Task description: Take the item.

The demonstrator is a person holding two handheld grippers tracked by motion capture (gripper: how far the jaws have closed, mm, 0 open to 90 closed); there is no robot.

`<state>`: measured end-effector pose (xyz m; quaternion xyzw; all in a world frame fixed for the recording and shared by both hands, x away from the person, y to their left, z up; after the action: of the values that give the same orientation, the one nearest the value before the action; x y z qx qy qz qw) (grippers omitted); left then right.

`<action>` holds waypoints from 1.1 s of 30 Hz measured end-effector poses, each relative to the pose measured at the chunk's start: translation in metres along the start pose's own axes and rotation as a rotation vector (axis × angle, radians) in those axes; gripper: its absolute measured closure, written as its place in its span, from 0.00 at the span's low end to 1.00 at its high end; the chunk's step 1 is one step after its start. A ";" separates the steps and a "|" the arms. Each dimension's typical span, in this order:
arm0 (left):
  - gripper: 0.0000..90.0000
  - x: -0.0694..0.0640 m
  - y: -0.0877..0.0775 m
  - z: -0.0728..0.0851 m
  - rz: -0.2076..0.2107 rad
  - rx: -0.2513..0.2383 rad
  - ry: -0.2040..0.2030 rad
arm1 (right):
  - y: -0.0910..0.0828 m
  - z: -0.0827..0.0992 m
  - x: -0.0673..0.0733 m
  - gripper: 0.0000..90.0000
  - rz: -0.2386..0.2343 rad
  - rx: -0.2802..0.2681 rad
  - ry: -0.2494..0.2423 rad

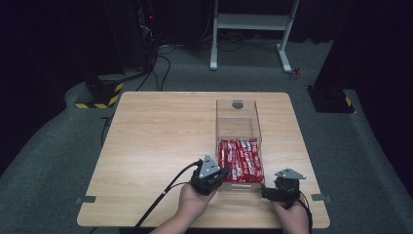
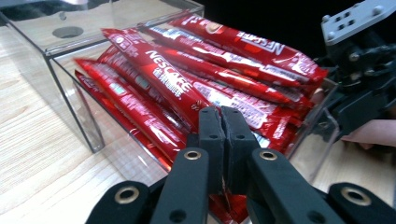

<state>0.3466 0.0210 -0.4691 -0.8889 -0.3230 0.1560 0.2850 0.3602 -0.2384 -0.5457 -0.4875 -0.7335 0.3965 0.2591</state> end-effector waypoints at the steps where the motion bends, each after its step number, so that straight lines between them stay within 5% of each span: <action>1: 0.98 0.000 -0.001 0.000 0.001 -0.006 0.005 | 0.000 0.000 0.000 0.12 0.000 0.000 0.000; 33: 0.98 0.010 -0.020 -0.010 0.050 -0.091 -0.016 | 0.000 0.000 0.000 0.12 0.001 0.001 0.001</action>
<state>0.3489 0.0359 -0.4503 -0.9075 -0.3096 0.1553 0.2375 0.3601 -0.2384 -0.5458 -0.4877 -0.7331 0.3967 0.2594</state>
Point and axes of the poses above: each handheld gripper's, and its own axes: y roughly forward along the jaws, z roughly out of its underside, x roughly to its left, the point moved 3 cm from there along y, roughly forward along the jaws, and after that the axes turned 11 degrees about x, right-handed, at the moved point
